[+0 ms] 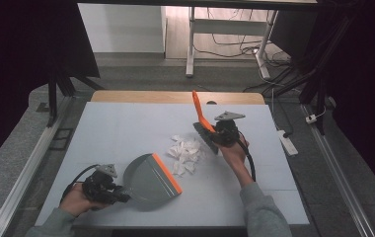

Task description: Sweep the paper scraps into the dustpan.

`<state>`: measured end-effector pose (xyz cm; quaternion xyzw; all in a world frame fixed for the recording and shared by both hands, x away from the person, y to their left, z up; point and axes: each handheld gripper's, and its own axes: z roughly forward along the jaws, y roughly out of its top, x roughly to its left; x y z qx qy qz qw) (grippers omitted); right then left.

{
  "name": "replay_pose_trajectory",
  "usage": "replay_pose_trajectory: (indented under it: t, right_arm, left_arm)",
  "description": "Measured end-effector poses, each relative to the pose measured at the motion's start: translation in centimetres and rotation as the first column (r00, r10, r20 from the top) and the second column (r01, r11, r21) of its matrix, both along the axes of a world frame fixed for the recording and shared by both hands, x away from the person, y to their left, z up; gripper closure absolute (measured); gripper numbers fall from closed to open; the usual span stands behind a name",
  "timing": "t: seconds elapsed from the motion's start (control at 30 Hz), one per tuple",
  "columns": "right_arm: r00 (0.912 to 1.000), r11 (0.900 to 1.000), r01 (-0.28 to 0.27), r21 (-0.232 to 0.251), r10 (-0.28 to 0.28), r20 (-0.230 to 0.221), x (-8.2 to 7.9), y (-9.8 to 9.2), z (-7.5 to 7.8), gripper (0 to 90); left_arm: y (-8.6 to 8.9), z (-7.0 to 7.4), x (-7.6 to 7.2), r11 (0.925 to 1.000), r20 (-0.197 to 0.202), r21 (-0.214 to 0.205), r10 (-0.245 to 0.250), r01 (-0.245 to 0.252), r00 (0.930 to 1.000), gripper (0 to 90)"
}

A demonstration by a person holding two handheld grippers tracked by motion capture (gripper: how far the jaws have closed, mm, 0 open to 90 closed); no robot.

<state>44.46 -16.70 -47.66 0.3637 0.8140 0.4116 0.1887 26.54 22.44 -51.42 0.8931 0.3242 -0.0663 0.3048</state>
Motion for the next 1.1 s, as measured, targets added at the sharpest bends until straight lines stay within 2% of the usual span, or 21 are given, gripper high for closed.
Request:
replay_pose_trajectory:
  t: [0.3,0.53,0.67,1.0,1.1]
  right_arm:
    - [0.9994,0.9994,0.025,-0.025,-0.025,-0.024,0.9,1.0,-0.4,69.9]
    - [0.9991,0.9994,0.008,-0.035,-0.009,-0.041,1.1,2.7,-0.6,69.9]
    - [0.9989,0.9989,-0.010,-0.046,0.008,-0.046,0.8,3.6,-0.7,69.9]
    - [0.9964,0.9979,-0.059,-0.029,0.057,-0.064,-0.4,5.2,-0.8,69.9]
    - [0.9944,0.9960,-0.086,-0.025,0.084,-0.064,-1.3,5.8,-0.8,69.9]
  left_arm:
    - [-0.3,-0.2,0.6,1.0000,-0.011,-0.004,-0.004,0.004,0.9999,61.5]
    - [-0.4,-0.1,0.7,1.0000,-0.008,-0.004,-0.001,0.001,1.0000,61.5]
    - [-0.5,-0.1,0.7,1.0000,-0.009,-0.006,0.003,-0.003,1.0000,61.5]
    - [-1.1,-0.1,0.8,0.9999,-0.010,-0.008,0.012,-0.012,0.9999,61.4]
    - [-1.2,-0.1,0.8,0.9999,-0.009,-0.008,0.013,-0.013,0.9999,61.4]
